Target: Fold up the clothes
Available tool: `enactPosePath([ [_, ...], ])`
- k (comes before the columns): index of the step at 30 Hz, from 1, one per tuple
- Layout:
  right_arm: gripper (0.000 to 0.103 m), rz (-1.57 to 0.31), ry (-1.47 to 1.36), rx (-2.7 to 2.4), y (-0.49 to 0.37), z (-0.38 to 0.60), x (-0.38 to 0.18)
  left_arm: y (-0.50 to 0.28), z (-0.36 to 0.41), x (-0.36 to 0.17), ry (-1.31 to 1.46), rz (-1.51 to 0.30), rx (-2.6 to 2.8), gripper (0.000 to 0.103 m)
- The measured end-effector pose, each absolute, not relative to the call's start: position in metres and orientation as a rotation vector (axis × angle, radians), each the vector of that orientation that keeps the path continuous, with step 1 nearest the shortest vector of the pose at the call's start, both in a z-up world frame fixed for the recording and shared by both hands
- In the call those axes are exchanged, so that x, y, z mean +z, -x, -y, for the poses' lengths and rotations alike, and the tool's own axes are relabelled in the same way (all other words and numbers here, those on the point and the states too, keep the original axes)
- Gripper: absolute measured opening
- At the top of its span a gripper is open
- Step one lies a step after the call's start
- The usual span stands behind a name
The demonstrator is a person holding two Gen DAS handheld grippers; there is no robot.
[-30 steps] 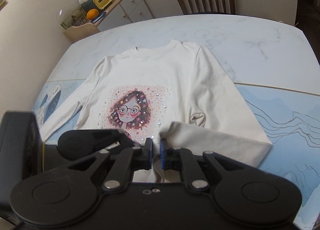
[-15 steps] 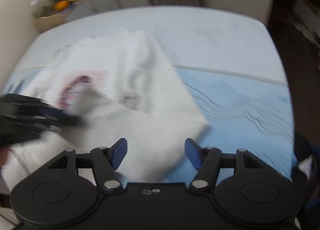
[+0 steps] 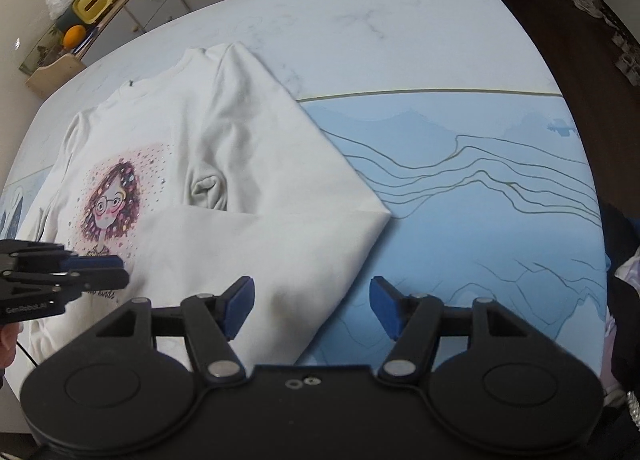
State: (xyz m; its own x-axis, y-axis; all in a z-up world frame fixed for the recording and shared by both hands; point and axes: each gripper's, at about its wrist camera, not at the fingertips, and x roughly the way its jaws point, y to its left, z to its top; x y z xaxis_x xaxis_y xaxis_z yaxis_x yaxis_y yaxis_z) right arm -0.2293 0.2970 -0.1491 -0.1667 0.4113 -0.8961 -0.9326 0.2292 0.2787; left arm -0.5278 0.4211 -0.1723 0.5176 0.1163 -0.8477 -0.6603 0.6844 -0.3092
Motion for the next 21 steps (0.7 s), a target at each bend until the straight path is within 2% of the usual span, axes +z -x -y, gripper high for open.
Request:
enactPosePath([
  [1, 0.103, -1.164, 0.608, 1.345, 0.235, -0.296, -0.146, 0.528, -0.42, -0.174, 0.676, -0.922, 0.507, 0.044],
  [3, 0.103, -1.11, 0.64, 1.402, 0.245, -0.296, -0.139, 0.525, -0.42, -0.174, 0.655, -0.914, 0.523, 0.068],
  [5, 0.103, -1.053, 0.673, 1.457, 0.256, -0.295, -0.132, 0.526, -0.42, -0.172, 0.647, -0.907, 0.517, 0.069],
  [8, 0.103, -0.871, 0.837, 1.604, 0.298, -0.292, -0.123, 0.53, -0.42, -0.172, 0.663, -0.911, 0.496, 0.069],
  [12, 0.103, -0.738, 1.008, 1.702, 0.347, -0.298, -0.132, 0.542, -0.42, -0.168, 0.69, -0.899, 0.495, 0.069],
  [21, 0.103, -0.573, 1.218, 1.724, 0.383, -0.302, -0.156, 0.564, -0.434, -0.166, 0.874, -0.856, 0.472, 0.069],
])
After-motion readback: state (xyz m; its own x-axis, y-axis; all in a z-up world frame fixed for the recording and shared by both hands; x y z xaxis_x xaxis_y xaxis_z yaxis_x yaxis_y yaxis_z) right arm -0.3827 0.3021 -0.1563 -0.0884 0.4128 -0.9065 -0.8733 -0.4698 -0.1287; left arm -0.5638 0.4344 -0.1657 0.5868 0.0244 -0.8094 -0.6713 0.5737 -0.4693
